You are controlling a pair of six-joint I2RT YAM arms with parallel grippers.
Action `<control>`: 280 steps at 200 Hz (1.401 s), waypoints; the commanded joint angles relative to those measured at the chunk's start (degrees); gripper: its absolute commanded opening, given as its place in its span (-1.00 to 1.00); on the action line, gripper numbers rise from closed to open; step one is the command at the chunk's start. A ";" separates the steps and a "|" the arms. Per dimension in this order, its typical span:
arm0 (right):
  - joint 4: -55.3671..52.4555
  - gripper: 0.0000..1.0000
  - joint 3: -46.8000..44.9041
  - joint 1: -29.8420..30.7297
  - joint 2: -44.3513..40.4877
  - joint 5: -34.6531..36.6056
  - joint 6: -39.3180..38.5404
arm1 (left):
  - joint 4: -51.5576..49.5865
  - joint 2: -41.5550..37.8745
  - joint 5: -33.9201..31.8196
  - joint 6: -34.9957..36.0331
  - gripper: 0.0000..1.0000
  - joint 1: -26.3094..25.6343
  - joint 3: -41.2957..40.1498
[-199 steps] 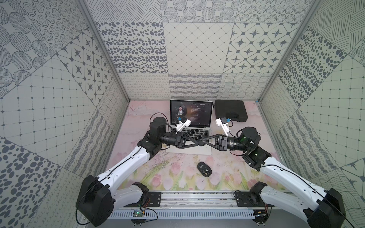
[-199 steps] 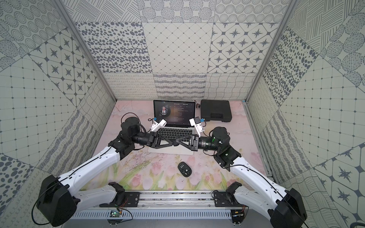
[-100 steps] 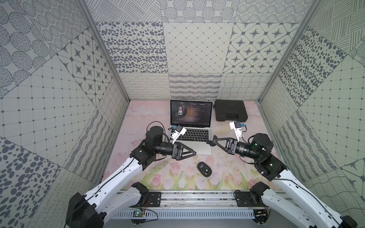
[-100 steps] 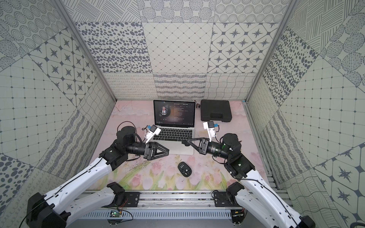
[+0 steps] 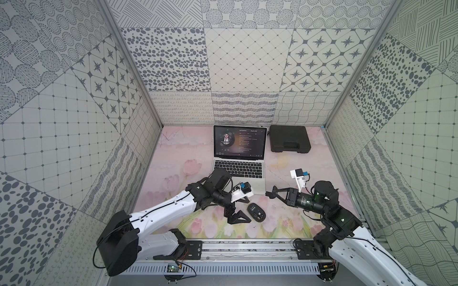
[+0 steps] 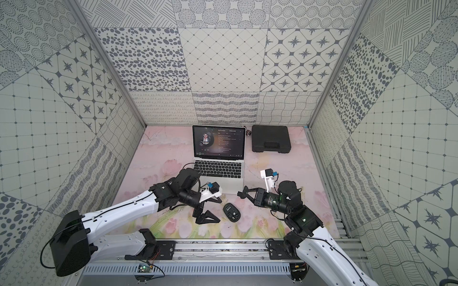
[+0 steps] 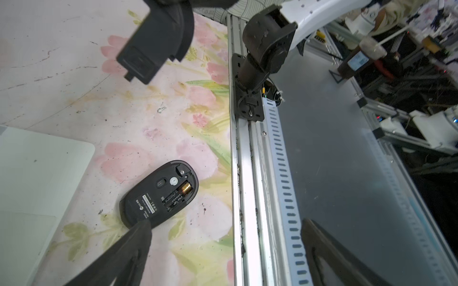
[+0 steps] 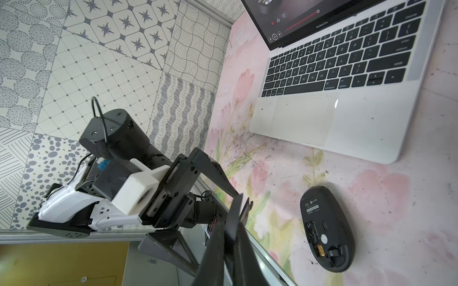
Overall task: Remove the wireless mouse receiver from the laptop
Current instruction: Pick up the mouse from the center of the board.
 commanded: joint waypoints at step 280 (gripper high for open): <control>10.50 -1.00 -5.12 -5.46 0.24 -5.57 4.32 | 5.05 32.88 -8.53 50.51 0.98 -1.71 10.60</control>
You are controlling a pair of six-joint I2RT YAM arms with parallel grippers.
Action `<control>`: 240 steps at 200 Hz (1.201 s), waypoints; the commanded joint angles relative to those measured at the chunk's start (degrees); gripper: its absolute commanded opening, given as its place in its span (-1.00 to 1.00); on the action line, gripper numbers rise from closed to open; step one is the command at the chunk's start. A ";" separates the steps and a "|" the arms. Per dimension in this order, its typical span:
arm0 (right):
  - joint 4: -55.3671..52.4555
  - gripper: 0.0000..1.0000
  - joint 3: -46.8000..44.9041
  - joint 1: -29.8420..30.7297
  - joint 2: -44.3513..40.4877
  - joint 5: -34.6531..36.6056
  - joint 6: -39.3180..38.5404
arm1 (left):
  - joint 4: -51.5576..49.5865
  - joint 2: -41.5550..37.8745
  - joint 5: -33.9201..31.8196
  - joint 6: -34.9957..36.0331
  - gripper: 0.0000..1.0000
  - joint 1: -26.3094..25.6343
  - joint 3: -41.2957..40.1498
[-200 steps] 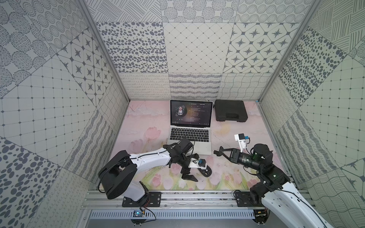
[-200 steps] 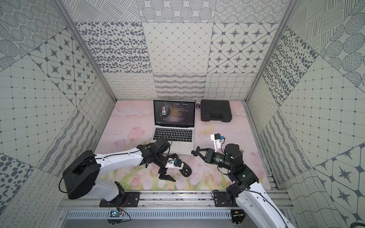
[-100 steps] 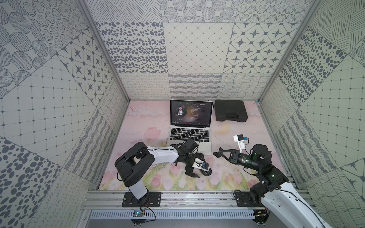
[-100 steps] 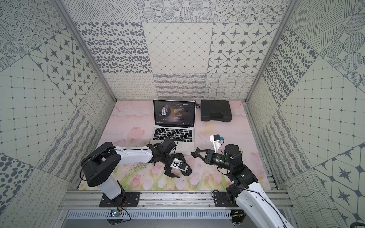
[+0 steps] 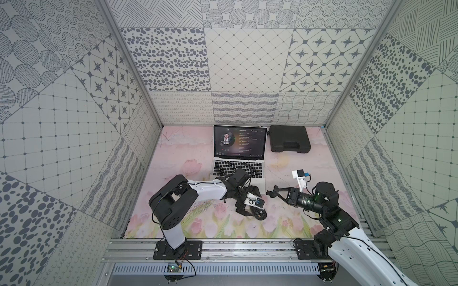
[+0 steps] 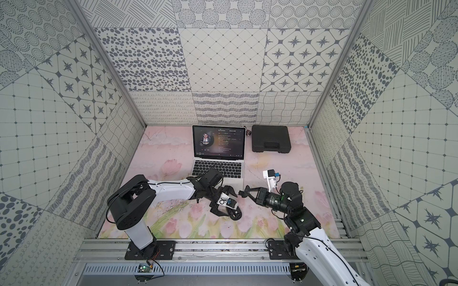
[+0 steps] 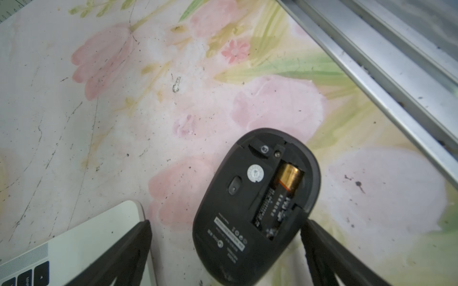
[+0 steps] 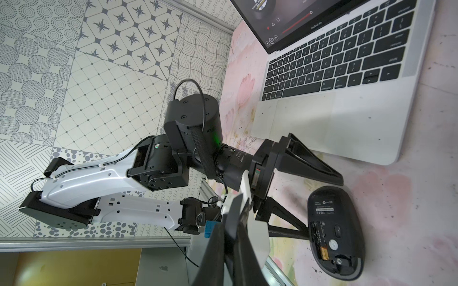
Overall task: Remove the wireless mouse receiver from the laptop
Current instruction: Pick up the mouse from the center of the board.
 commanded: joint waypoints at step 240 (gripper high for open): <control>1.51 -1.00 5.08 -5.95 4.03 -1.79 -4.71 | -16.00 -3.82 4.91 -15.33 -0.92 1.85 5.94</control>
